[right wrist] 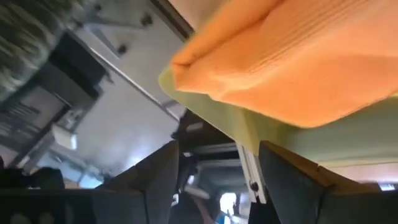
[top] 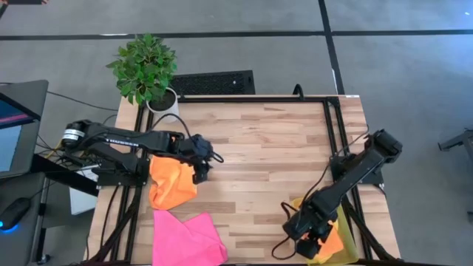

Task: Fold microfiber towels
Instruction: Fold the orange cloth

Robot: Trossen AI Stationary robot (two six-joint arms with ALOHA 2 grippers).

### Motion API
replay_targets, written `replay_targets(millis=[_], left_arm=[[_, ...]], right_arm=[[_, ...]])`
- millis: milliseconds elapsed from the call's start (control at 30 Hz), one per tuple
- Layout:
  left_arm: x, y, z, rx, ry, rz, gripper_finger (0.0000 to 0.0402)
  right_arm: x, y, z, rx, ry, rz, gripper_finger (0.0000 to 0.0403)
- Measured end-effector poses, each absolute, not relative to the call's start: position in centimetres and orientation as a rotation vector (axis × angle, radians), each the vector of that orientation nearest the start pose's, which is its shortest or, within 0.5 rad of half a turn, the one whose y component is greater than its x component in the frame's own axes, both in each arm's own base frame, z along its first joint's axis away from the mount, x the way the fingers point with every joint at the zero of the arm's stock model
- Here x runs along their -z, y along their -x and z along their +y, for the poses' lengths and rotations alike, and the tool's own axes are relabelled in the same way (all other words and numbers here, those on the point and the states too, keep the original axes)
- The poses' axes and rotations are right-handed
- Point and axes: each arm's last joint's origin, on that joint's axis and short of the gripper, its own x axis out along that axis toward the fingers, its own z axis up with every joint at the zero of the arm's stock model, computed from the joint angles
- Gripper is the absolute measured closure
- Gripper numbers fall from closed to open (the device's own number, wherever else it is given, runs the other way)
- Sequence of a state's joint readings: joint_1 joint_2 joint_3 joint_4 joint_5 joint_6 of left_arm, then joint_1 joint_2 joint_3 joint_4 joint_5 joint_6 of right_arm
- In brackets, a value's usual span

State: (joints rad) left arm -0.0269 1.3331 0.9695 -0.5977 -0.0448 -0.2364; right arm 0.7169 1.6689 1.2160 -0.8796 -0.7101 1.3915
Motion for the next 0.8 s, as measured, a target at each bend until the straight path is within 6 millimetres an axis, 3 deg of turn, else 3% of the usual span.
replay_targets(millis=[333,533,800], left_arm=[[-22.9,-21.4,-2.6,-0.492,0.509,1.397,0.0271],[-20.7,-20.7,-4.6,-0.528,0.593,1.392,0.0271],[-16.0,-19.8,-5.2,-0.506,0.698,1.326,0.0271]], right_arm=[[-28.1,-21.8,18.0,0.115,-0.941,1.467,0.0158],[-29.8,-22.0,15.6,0.119,-0.860,1.259,0.0158],[-30.3,-23.0,13.3,0.078,-0.767,1.191,0.0159]])
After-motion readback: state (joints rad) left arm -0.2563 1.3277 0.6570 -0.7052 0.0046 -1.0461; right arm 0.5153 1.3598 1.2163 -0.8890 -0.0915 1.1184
